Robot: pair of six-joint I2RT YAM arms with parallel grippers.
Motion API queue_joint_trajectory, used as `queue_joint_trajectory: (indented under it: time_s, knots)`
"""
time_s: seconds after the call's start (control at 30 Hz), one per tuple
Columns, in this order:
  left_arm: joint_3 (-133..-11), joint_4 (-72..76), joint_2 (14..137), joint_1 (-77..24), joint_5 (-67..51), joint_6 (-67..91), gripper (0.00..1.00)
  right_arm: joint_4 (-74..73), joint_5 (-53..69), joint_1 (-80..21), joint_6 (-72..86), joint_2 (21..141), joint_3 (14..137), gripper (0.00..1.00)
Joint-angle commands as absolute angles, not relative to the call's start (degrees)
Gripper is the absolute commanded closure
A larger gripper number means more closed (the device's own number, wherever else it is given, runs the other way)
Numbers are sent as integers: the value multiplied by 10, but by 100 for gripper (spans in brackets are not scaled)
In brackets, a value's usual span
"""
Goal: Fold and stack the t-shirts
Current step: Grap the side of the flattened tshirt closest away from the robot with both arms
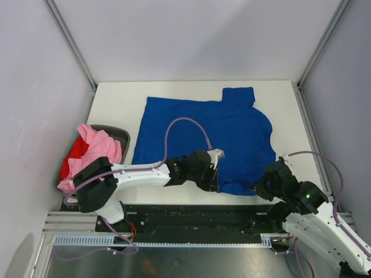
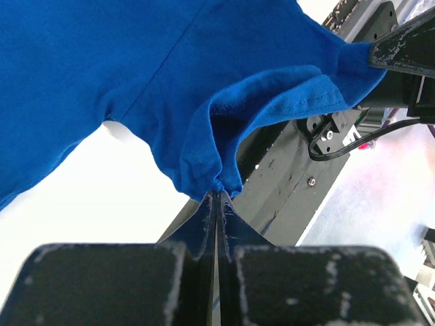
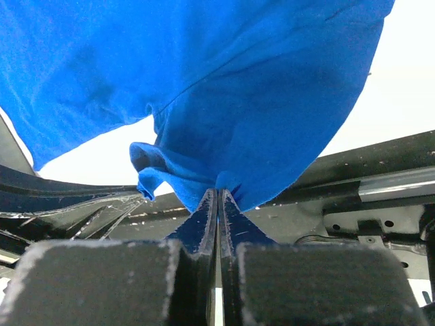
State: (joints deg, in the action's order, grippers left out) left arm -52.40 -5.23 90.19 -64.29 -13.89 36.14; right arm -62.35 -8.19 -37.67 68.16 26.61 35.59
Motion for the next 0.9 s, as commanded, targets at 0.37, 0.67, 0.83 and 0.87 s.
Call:
queue_joint_trajectory:
  time_s: [0.37,0.67,0.83,0.87]
  knots:
    - [-588,-83,927,-631,-117,354,100,-569,-194,-385,539,466,497,100]
    - [-706,-87,1029,-546,-74,350,100,-413,-199,-292,391,694,592,100]
    - [-763,-87,1104,-500,-70,346,100,-338,-188,-249,362,777,613,100]
    - [-775,-87,1118,-493,-73,344,100,-331,-187,-244,361,788,616,100]
